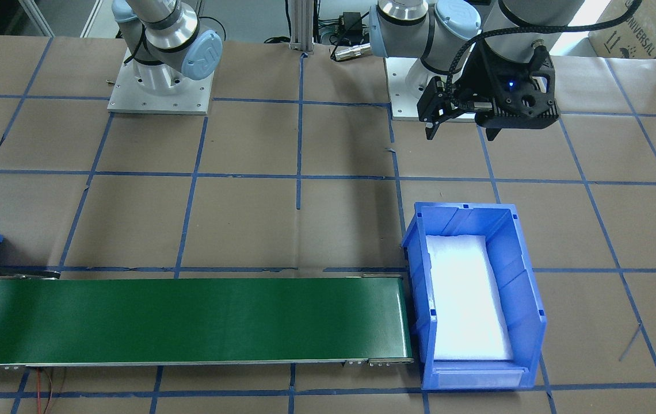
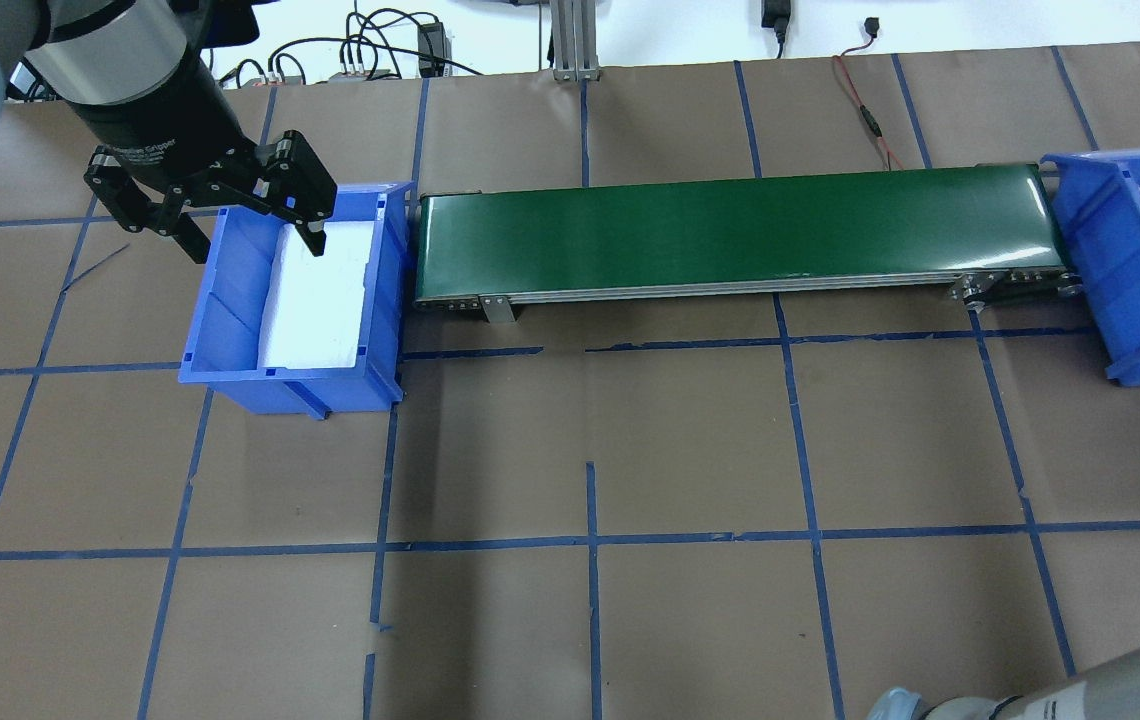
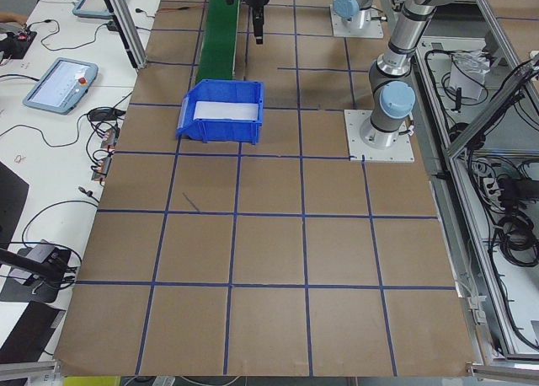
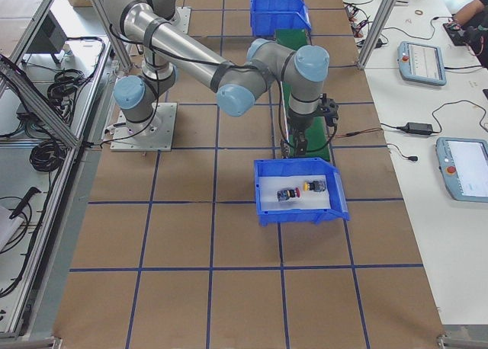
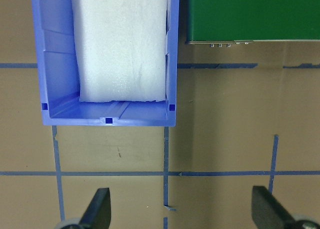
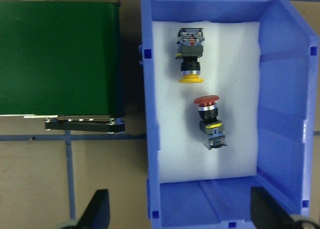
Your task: Transport two buttons from left to right
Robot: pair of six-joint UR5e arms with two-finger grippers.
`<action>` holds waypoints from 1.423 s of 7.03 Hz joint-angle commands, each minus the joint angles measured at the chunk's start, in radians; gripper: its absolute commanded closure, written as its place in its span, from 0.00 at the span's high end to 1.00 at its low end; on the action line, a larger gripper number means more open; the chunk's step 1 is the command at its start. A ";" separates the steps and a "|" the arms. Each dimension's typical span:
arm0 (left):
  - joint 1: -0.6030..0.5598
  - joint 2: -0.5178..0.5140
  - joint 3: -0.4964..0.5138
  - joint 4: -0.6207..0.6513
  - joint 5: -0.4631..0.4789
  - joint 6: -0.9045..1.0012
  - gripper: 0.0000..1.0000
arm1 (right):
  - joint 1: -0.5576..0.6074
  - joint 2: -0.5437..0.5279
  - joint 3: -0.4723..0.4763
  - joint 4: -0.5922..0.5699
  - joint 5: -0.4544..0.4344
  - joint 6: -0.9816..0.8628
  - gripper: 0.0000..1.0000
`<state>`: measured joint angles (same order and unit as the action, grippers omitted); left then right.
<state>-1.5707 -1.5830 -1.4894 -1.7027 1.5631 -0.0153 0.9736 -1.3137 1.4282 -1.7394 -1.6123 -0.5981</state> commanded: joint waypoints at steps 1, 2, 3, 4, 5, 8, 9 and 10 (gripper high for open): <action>0.000 0.000 0.000 0.000 0.000 0.000 1.00 | 0.113 -0.096 0.066 0.050 0.046 0.145 1.00; 0.001 0.000 0.000 0.000 0.000 0.000 1.00 | 0.193 -0.119 0.081 0.061 0.052 0.258 1.00; 0.000 0.000 0.001 0.000 0.006 0.000 1.00 | 0.312 -0.142 0.083 0.060 0.052 0.365 1.00; 0.000 0.000 0.001 0.000 0.006 0.000 1.00 | 0.443 -0.139 0.083 0.046 0.045 0.526 1.00; 0.001 0.000 0.001 0.000 0.002 0.000 1.00 | 0.536 -0.133 0.083 0.028 0.043 0.588 1.00; 0.001 0.000 0.001 0.000 0.000 0.002 1.00 | 0.624 -0.127 0.081 0.018 0.035 0.782 1.00; 0.001 0.000 0.001 0.000 0.000 0.002 1.00 | 0.638 -0.124 0.081 0.018 0.014 0.784 1.00; 0.001 0.000 0.001 0.000 0.000 0.000 1.00 | 0.640 -0.124 0.083 0.018 0.002 0.784 1.00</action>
